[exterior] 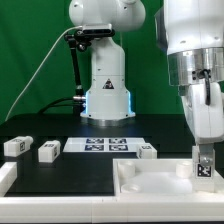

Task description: Assemble one leg

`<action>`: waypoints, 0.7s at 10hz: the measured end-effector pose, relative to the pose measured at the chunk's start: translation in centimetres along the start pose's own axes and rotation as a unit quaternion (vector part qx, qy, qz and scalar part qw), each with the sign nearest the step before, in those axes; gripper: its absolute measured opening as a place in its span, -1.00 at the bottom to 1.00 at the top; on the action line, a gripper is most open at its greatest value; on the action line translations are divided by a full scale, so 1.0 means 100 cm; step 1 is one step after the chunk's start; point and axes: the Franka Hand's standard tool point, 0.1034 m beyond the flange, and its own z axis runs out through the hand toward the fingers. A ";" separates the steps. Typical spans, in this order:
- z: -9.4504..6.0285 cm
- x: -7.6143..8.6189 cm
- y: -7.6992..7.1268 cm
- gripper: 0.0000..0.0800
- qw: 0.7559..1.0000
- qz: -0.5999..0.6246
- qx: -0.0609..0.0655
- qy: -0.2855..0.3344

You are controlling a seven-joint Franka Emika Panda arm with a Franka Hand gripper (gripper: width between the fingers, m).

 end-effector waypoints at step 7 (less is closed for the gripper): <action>0.001 0.002 0.002 0.62 0.943 -0.333 -0.020 0.001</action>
Offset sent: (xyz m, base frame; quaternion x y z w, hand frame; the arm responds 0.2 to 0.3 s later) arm 0.0034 0.0009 -0.0024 -0.0414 -0.0128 -0.2786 0.9594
